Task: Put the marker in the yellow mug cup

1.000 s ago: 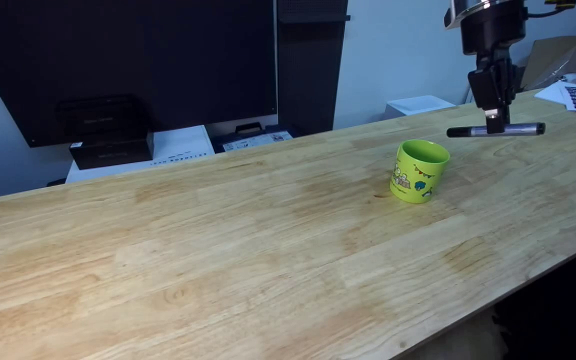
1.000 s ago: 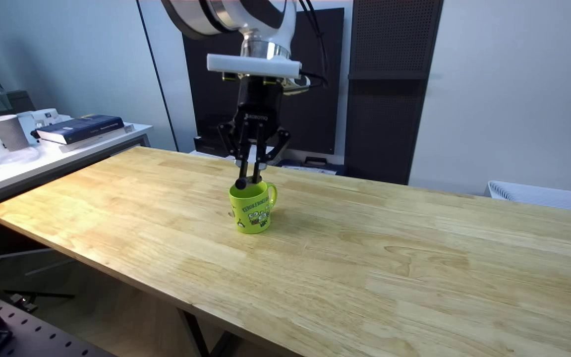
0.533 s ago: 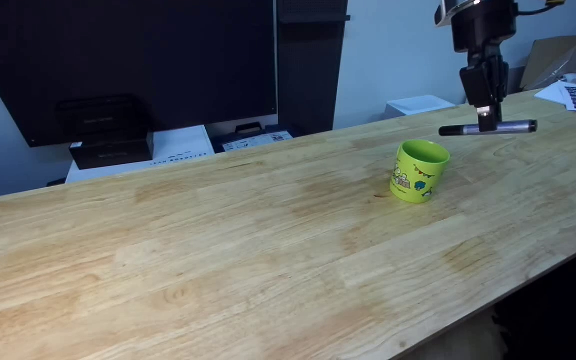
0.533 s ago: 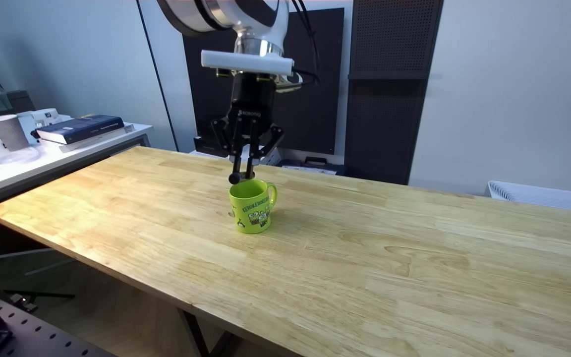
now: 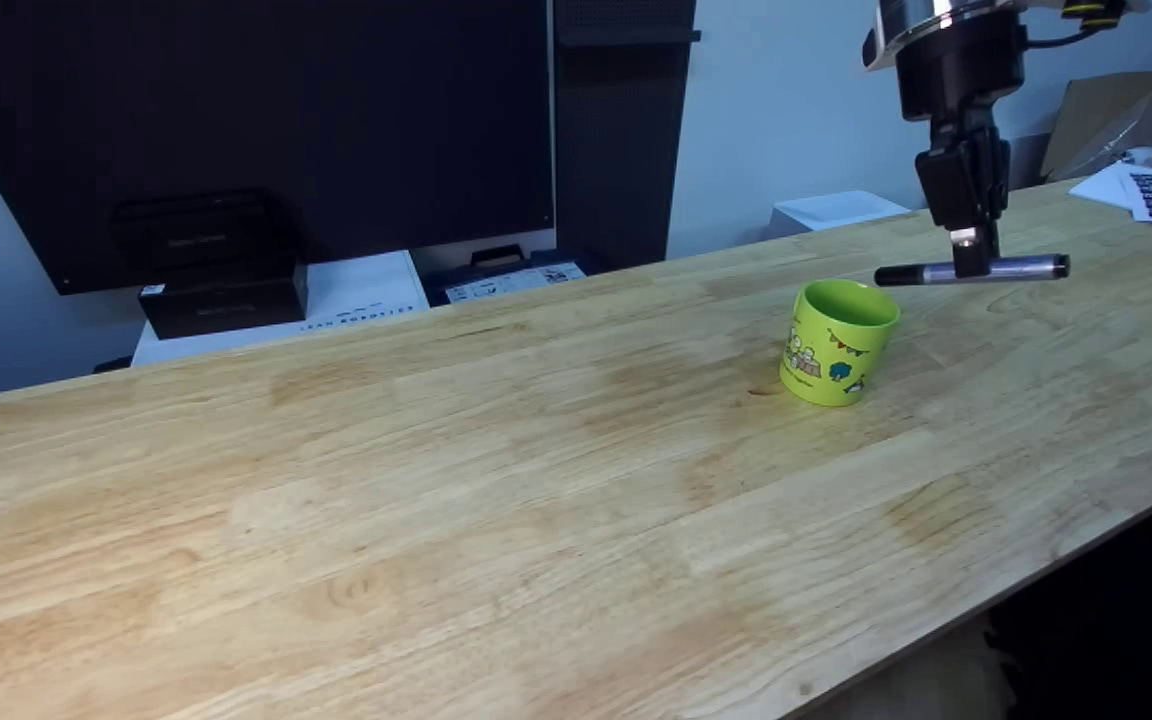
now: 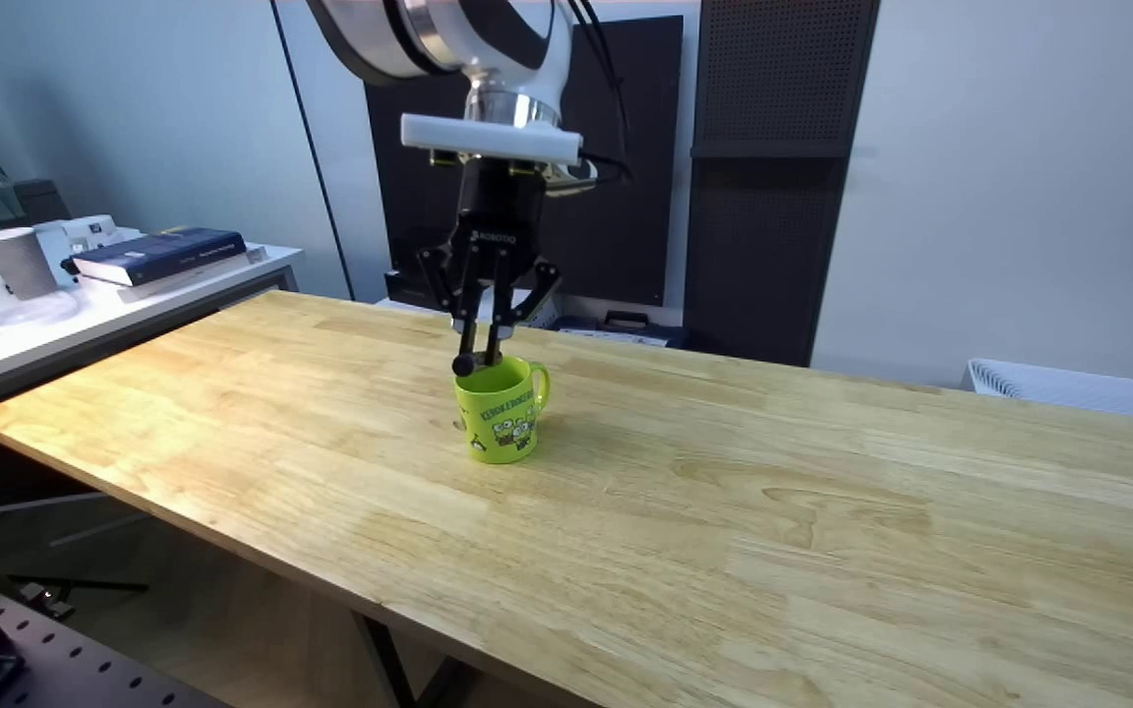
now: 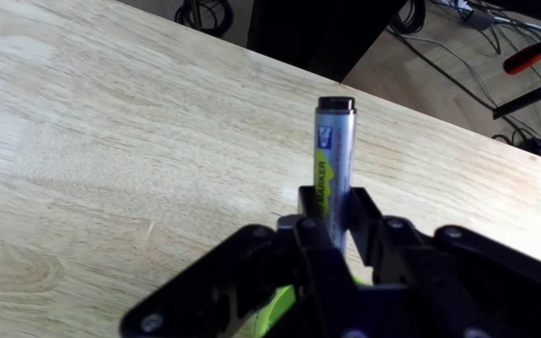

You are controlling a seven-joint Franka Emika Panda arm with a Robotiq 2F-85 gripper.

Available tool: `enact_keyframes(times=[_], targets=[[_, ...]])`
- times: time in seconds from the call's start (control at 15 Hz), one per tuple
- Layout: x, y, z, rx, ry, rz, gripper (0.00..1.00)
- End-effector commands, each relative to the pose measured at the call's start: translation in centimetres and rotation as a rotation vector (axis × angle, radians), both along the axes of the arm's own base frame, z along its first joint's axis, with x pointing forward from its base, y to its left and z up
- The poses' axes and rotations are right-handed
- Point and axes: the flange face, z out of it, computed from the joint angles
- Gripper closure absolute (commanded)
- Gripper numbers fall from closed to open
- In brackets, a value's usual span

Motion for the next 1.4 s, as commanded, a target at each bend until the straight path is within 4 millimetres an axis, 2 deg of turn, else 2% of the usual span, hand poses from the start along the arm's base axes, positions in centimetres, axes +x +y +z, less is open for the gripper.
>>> enact_keyframes(times=[0.0, 0.47, 0.87, 1.33], targets=[[1.2, 0.2, -1.6, 0.004, 0.032, 0.012, 0.95], [2.8, 0.4, -4.0, 0.014, 0.055, 0.026, 0.95], [4.7, 0.9, -4.0, 0.020, 0.058, 0.037, 0.95], [6.9, 1.3, -2.7, 0.016, 0.066, 0.044, 0.95]])
